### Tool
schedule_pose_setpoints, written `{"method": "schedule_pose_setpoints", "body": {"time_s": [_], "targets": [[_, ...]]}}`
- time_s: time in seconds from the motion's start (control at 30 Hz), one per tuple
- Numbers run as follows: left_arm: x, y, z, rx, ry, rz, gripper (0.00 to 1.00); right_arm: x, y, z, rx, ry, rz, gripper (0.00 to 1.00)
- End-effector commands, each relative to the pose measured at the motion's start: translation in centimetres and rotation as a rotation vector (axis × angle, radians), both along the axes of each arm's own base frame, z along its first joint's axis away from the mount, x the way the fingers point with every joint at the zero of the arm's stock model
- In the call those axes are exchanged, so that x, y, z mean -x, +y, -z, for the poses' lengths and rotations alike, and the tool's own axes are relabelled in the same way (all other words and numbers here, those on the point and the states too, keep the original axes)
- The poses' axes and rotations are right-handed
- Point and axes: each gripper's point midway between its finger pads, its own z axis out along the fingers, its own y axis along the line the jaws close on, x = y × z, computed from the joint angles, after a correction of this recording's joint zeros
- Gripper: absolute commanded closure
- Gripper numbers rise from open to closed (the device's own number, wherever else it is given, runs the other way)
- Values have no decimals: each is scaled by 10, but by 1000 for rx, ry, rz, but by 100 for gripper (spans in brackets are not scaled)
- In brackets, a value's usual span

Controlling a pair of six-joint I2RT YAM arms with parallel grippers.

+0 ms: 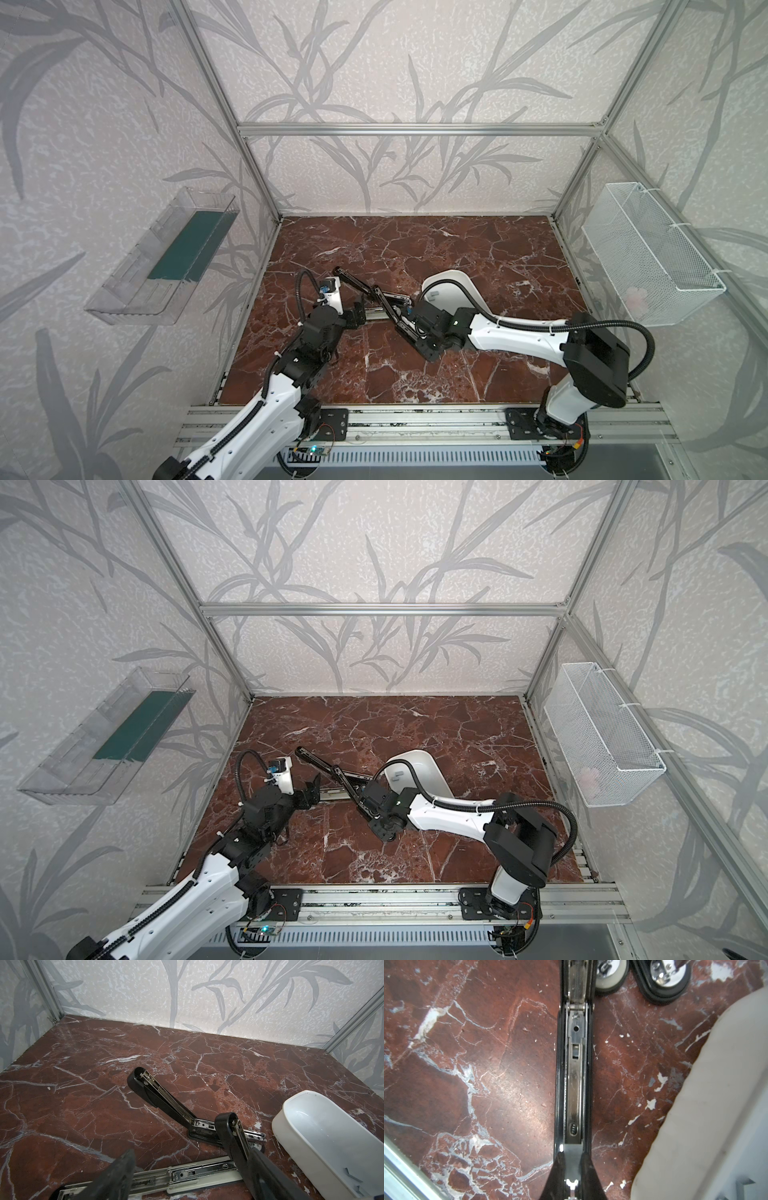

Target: Load the staples into the stapler

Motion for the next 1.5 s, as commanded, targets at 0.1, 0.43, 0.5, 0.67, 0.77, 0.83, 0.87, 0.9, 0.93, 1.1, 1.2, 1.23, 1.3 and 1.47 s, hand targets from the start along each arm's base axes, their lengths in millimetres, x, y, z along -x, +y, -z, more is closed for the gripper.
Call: {"method": "schedule_pose_setpoints", "body": {"time_s": [0.1, 0.43, 0.5, 0.67, 0.77, 0.83, 0.87, 0.9, 0.93, 1.1, 1.2, 1.23, 1.3, 1.47], "targets": [[0, 5, 1, -4, -7, -23, 14, 5, -4, 12, 26, 31, -9, 100], [0, 5, 1, -6, -7, -25, 14, 4, -8, 15, 46, 30, -5, 86], [0, 5, 2, -7, -6, -25, 14, 4, -8, 15, 47, 32, -5, 84], [0, 6, 1, -6, -7, -27, 14, 4, -8, 14, 46, 27, -5, 82], [0, 6, 1, -6, -7, -26, 14, 4, -9, 15, 52, 26, -4, 82], [0, 5, 1, -6, -8, -25, 14, 4, -9, 16, 53, 29, -2, 80], [0, 6, 1, -6, -8, -26, 14, 4, -9, 15, 52, 29, -2, 79], [0, 6, 1, -6, -8, -27, 14, 4, -9, 15, 51, 29, -2, 79], [0, 6, 1, -6, -9, -26, 14, 4, -9, 15, 50, 29, -2, 78], [-1, 5, 1, -3, -9, -24, 14, 3, -7, 10, 38, 22, -2, 78], [-1, 5, 1, 7, -7, -28, 14, 2, -5, 8, 34, 19, -4, 73], [-1, 6, 3, 12, -3, -36, 14, 2, -6, 9, 39, 17, -4, 72], [0, 11, 8, 53, 12, -76, 15, 1, -7, 11, 51, 18, -1, 70], [5, 13, 34, 273, 39, -156, 18, 1, -8, 19, 57, 23, 6, 69]]}}
